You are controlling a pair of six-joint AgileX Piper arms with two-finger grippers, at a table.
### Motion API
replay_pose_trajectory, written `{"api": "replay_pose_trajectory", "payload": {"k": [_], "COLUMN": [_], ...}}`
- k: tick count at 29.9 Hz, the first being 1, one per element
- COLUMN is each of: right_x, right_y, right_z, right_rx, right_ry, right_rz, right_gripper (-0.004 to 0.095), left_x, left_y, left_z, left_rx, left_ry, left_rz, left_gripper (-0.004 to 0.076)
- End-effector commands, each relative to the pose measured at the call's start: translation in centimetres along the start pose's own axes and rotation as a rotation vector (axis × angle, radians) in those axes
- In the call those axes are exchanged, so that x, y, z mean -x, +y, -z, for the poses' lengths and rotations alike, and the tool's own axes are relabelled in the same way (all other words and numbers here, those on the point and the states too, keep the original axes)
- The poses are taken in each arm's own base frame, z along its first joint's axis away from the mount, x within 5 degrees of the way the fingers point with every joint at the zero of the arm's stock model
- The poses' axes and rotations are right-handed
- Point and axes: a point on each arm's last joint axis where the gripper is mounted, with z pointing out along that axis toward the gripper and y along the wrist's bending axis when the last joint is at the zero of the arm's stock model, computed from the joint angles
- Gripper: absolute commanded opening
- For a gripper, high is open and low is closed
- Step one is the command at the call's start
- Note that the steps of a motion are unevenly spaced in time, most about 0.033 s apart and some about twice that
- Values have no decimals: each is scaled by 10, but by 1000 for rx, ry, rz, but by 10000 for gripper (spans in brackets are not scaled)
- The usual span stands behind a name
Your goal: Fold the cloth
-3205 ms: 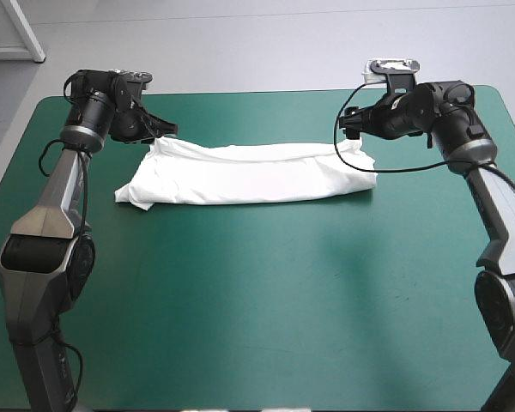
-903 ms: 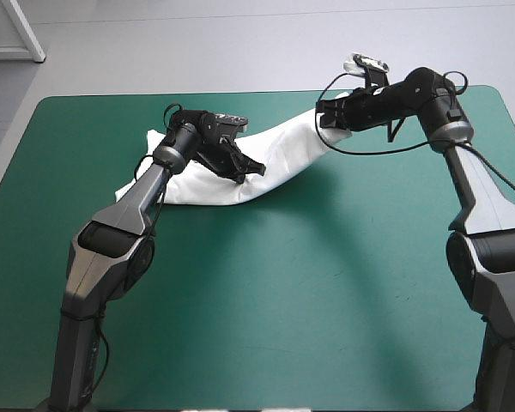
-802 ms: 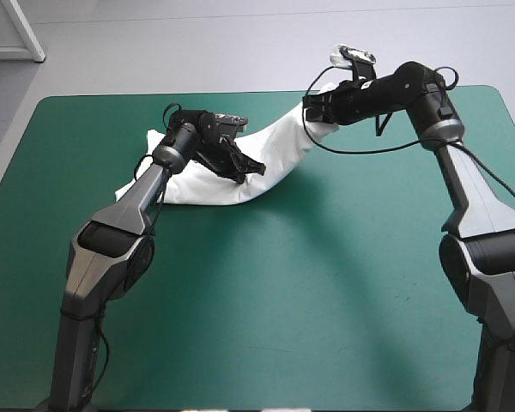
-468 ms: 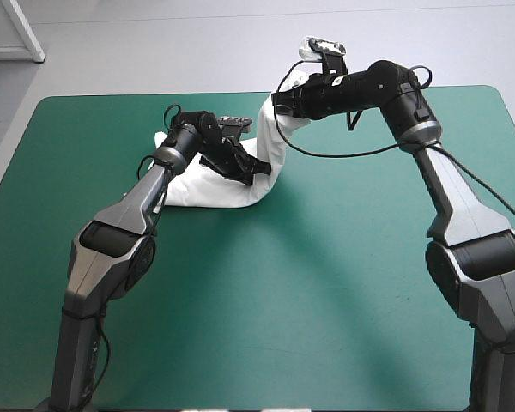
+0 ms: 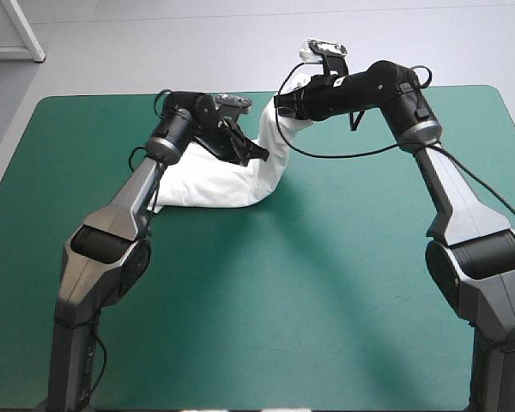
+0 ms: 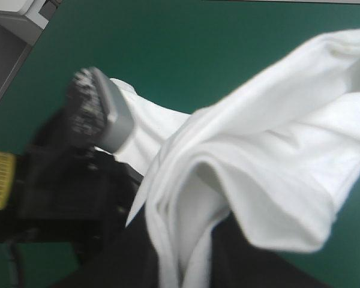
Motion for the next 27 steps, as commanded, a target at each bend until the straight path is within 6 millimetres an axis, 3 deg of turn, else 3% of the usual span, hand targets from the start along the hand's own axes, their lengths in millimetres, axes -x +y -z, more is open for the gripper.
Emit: {"api": "replay_pose_trajectory", "payload": {"k": [1,6,10,12,17,22,24,27], "right_x": [21,22,23,20,8,-11,-21,-29], "right_y": [23,31,46,55,78,113,121,130], "right_z": [36,34,21,6,-50,-106,-123,-132], "right_rx": [49,96,132,148,241,367,407,443], "right_ry": [-135,-164,-215,-229,-209,-198,-185,-177], "right_rz": [39,43,69,82,80,102,106,127], "right_gripper": [-15,-15,-15,-15,-15,-6,75,418], "left_x": [4,-27,-86,-124,-205,-251,-259,-264], "left_y": [-15,4,39,52,52,37,33,31], "left_z": [93,137,147,149,152,154,156,157], "left_rx": [77,154,191,204,224,224,224,222], "left_ry": [-129,-101,35,107,165,185,196,204], "left_rz": [-64,-24,105,183,289,303,303,304], "left_gripper": [-9,-9,-9,-9,-9,-9,-9,-9]}}
